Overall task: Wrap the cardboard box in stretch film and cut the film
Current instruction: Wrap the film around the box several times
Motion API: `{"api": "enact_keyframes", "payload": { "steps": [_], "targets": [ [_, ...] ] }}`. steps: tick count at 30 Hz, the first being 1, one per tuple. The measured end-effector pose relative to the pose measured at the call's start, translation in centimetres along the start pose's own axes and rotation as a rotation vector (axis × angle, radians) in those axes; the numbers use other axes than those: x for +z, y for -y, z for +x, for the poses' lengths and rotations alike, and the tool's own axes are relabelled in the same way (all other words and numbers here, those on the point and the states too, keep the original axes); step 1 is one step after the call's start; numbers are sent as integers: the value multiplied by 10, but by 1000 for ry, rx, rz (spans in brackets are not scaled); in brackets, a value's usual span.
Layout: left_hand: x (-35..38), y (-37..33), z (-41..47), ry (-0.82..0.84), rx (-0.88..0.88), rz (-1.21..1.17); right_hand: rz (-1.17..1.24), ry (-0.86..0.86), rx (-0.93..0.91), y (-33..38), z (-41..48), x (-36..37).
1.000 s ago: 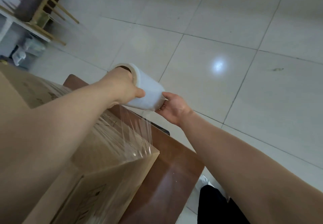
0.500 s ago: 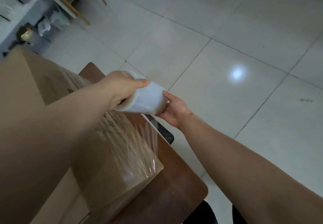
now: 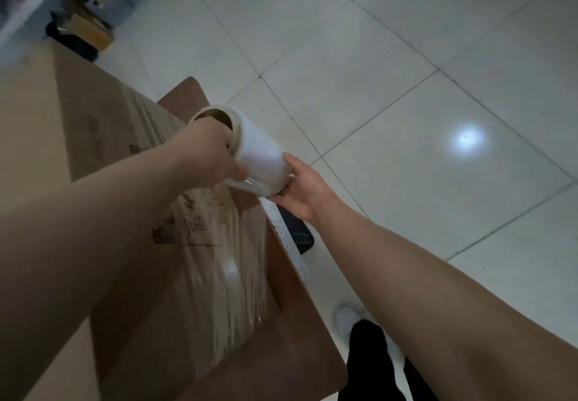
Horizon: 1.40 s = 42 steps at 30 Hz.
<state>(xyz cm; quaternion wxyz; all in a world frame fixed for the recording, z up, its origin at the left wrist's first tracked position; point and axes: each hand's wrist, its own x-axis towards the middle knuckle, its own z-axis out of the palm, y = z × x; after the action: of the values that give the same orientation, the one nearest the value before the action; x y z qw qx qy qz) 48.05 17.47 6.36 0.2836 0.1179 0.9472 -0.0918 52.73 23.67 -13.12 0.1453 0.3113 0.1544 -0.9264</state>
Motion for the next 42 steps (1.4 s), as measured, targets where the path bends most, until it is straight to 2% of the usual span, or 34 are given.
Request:
{"api": "enact_keyframes", "payload": {
  "steps": [5,8,14,18,21,25,29,36,42],
  "targets": [
    [-14,16,22,13,-155,-355,41,45,19,0,18,10],
    [-17,28,38,-18,-185,-287,21,57,12,6,26,17],
    [-29,33,47,10,15,-101,-43,20,1,23,47,33],
    [-40,37,60,30,35,-44,-64,-7,36,30,72,44],
    [-49,41,74,39,-10,-87,-100,6,80,37,85,51],
    [-59,39,96,9,-199,-231,-65,37,131,41,96,58],
    [-61,45,107,-17,-308,-389,-110,36,187,47,109,66],
    [-76,49,113,-10,-130,-279,-220,42,239,71,131,82],
    [-84,59,132,2,-186,-301,-170,44,272,69,146,93]
  ]
}}
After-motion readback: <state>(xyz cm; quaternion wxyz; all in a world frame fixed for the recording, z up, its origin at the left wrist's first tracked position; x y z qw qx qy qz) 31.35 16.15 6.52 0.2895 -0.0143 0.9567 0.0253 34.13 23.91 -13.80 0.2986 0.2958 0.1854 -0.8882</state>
